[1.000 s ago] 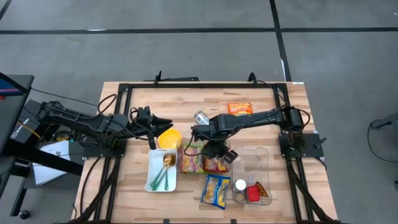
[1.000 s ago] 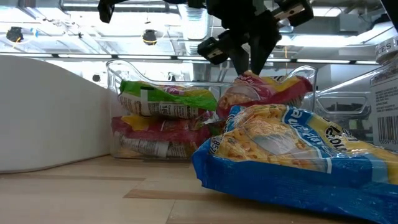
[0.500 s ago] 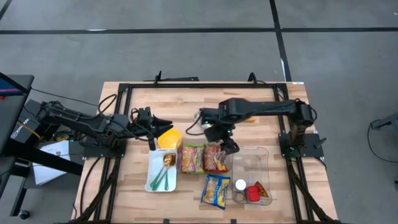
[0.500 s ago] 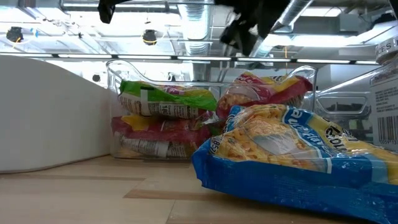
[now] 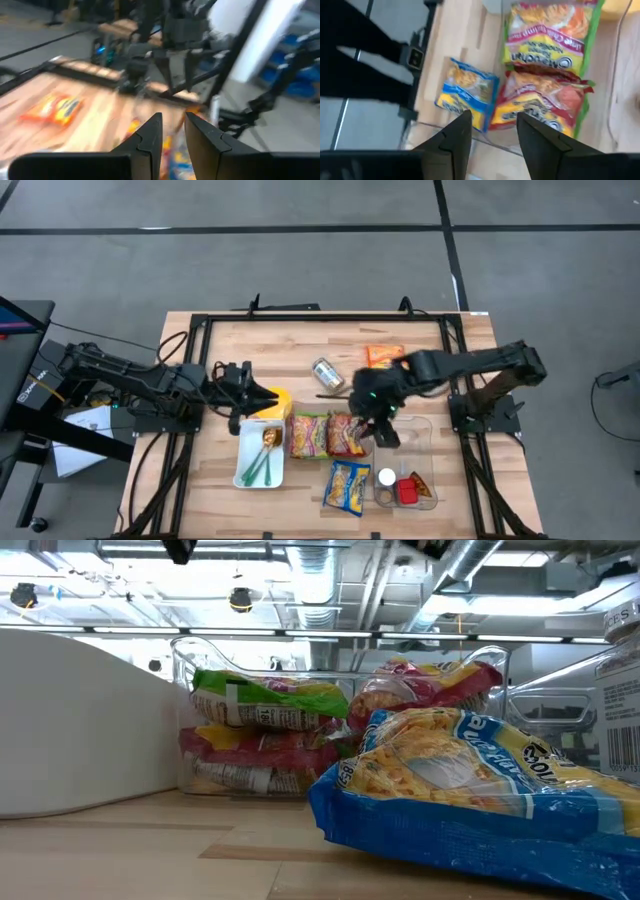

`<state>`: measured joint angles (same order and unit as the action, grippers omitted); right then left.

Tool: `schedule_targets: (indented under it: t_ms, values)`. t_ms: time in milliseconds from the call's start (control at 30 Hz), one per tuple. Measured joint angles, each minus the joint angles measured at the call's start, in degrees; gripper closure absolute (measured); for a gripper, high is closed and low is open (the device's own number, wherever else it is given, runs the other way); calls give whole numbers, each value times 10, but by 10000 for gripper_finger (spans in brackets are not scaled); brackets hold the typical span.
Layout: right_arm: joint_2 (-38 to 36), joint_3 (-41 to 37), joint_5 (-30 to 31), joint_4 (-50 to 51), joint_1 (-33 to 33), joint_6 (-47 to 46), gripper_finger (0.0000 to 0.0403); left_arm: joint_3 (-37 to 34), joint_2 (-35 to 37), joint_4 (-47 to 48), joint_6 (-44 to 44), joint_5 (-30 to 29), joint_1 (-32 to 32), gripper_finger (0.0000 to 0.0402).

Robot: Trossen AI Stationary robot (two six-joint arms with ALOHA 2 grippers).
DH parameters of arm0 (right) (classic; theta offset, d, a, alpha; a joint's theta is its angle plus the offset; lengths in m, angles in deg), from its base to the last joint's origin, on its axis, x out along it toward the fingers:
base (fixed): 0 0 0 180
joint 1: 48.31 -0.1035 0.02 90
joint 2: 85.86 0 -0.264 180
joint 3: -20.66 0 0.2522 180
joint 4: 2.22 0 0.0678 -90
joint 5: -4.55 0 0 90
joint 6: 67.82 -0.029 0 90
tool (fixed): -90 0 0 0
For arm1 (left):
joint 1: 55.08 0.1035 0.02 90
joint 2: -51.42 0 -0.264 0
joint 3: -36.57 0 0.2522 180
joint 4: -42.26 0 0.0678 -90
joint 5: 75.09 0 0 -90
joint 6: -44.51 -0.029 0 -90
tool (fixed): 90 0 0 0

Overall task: Pick & Place Food Item
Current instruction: Put the orange noodle pack into the left transparent bin

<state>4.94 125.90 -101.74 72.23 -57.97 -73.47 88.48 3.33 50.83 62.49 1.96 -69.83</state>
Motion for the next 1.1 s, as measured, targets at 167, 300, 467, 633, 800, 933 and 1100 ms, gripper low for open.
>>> schedule_targets:
  t_ms: [167,300,467,633,800,933,1100]
  values:
    - [-54,-29,79,-73,-70,-67,254,0,0,-85,-2,48,0,325]
    - [-95,-29,183,-70,-124,-122,255,0,0,-146,-37,50,0,325]
    - [-145,-28,307,-39,-177,-275,255,0,0,-193,-68,4,0,325]
    - [-176,-28,379,70,-220,-356,255,0,0,-193,-67,-37,0,325]
    - [-181,-29,430,184,-241,-421,255,0,0,-194,-54,-38,0,325]
    - [-178,-29,466,273,-219,-514,255,0,0,-194,-50,-38,0,325]
    - [-172,-52,447,276,-140,-546,255,0,0,-194,-40,-41,0,325]
